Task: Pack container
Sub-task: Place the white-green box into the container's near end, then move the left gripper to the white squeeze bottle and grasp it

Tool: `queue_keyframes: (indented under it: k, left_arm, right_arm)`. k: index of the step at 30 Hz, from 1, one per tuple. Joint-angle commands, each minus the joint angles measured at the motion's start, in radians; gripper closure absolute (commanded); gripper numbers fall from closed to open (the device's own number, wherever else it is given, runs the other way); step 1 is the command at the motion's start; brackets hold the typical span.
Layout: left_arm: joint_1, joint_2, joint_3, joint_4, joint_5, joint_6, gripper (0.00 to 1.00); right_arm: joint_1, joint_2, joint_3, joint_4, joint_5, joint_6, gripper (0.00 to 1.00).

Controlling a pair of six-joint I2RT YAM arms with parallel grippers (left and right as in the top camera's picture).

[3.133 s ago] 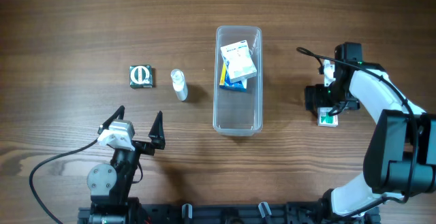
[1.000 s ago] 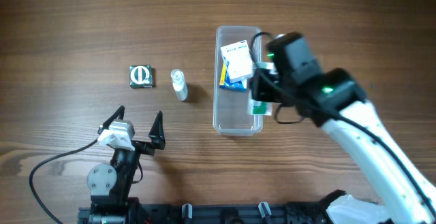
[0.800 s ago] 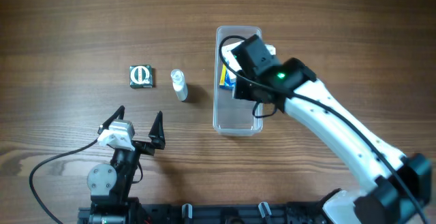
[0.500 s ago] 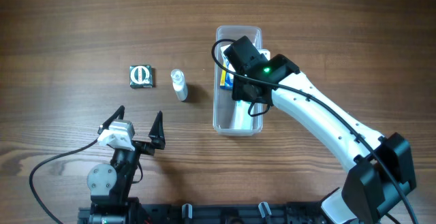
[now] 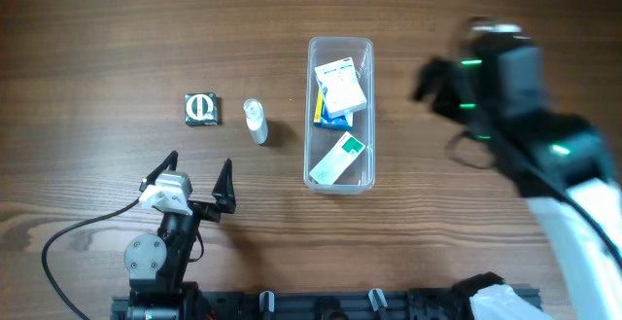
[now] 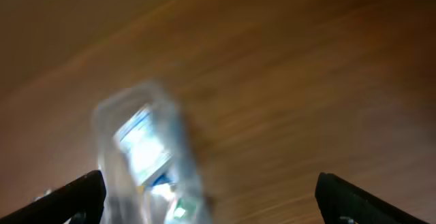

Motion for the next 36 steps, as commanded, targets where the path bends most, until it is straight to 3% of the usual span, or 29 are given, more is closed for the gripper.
queue_keyframes:
  k: [1, 5, 8, 11, 16, 19, 22, 25, 28, 33, 35, 36]
  left_arm:
    - [0.006, -0.006, -0.005, -0.004, 0.013, 0.019, 0.00]
    - [0.006, -0.006, -0.005, -0.004, 0.013, 0.019, 0.00]
    - [0.006, -0.006, -0.005, -0.004, 0.013, 0.019, 0.00]
    - [0.006, -0.006, -0.005, -0.004, 0.013, 0.019, 0.00]
    - [0.006, -0.006, -0.005, -0.003, 0.013, 0.019, 0.00]
    - [0.006, -0.006, 0.002, -0.002, 0.183, -0.002, 0.00]
    - [0.006, -0.005, 0.045, -0.032, 0.251, -0.101, 0.00]
    - [0.006, 0.068, 0.206, -0.125, 0.275, -0.096, 0.00]
    - [0.005, 0.282, 0.462, -0.266, 0.277, -0.087, 0.00]
    - [0.005, 0.421, 0.597, -0.283, 0.386, -0.089, 0.01]
    - [0.005, 0.530, 0.738, -0.426, 0.349, -0.080, 0.01]
    - [0.005, 0.621, 0.844, -0.570, 0.322, -0.027, 0.01]
  right_arm:
    - [-0.237, 0.013, -0.009, -0.056, -0.032, -0.052, 0.00]
    - [-0.366, 0.094, -0.067, 0.009, -0.030, -0.049, 0.00]
    - [-0.463, 0.250, -0.072, 0.048, -0.090, -0.047, 0.00]
    - [-0.522, 0.364, -0.072, 0.050, -0.089, -0.045, 0.00]
    - [-0.553, 0.399, -0.072, 0.064, -0.089, -0.042, 0.00]
    - [-0.553, 0.399, -0.072, 0.073, -0.093, -0.041, 0.00]
    - [-0.553, 0.399, -0.072, 0.074, -0.093, -0.042, 0.00]
    - [-0.553, 0.399, -0.072, 0.073, -0.093, -0.042, 0.00]
    - [-0.553, 0.399, -0.072, 0.074, -0.093, -0.042, 0.00]
    - [-0.553, 0.399, -0.072, 0.074, -0.093, -0.042, 0.00]
    - [-0.553, 0.399, -0.072, 0.074, -0.093, -0.042, 0.00]
    - [-0.553, 0.399, -0.072, 0.074, -0.093, -0.042, 0.00]
